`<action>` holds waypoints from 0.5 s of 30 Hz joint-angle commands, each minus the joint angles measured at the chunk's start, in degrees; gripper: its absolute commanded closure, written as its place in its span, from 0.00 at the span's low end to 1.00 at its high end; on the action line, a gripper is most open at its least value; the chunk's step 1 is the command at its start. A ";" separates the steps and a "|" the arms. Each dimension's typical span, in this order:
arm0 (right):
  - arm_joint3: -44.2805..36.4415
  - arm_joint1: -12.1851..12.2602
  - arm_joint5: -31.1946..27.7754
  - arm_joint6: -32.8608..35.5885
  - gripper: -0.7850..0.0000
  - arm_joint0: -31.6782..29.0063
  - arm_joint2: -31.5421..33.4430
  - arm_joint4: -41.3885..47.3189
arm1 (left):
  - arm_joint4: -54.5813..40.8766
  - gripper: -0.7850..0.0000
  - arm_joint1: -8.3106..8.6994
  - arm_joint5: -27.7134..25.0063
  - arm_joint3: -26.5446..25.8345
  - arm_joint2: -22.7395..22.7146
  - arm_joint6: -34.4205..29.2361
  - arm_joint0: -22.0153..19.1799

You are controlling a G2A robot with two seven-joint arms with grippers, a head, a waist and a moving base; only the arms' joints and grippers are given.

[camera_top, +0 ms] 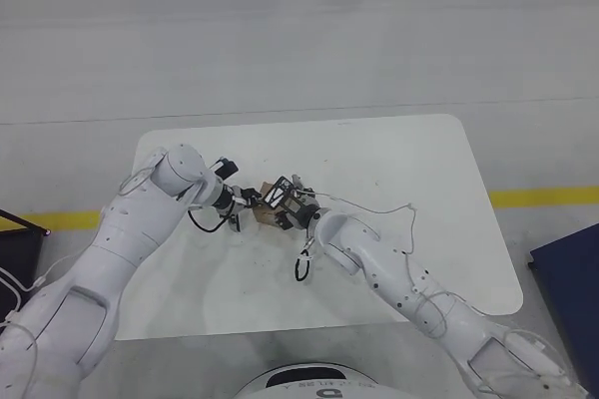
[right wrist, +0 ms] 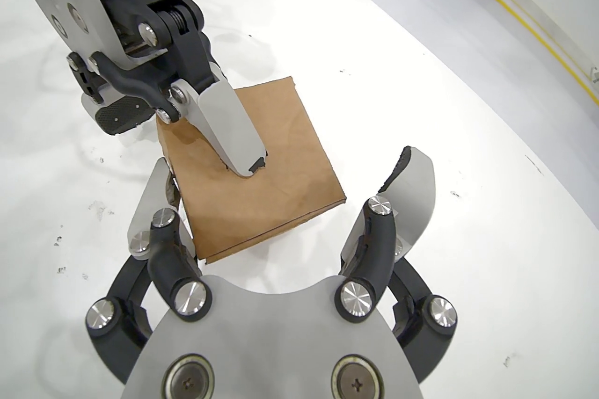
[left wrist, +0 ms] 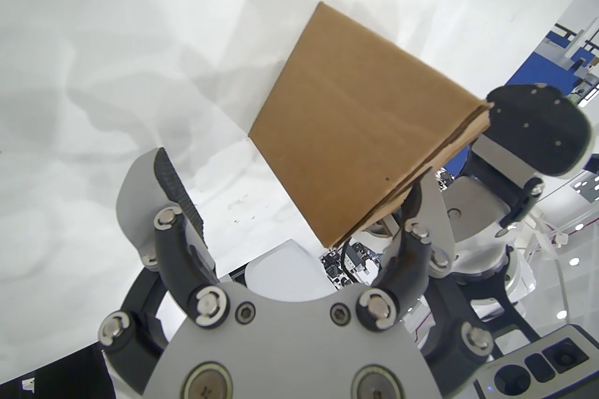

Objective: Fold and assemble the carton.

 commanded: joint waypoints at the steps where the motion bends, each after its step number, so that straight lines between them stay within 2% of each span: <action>1: 0.21 -0.06 0.01 -0.01 0.14 -0.18 0.25 -0.42 | 0.03 0.00 -0.12 -0.08 0.20 0.22 -0.04 -0.23; 2: 0.37 -0.08 -0.10 0.12 0.20 -0.20 0.38 -0.70 | 0.04 0.00 -0.18 -0.12 0.32 0.32 -0.05 -0.34; 5: 0.60 -0.15 -0.44 0.37 0.22 -0.26 0.87 -1.13 | -0.05 0.00 -0.38 -0.26 0.73 0.63 -0.18 -0.58; 15: -0.52 0.09 -1.93 1.17 0.15 -1.70 3.36 -1.94 | -0.31 0.00 -0.93 -0.83 2.07 1.26 -0.06 -1.39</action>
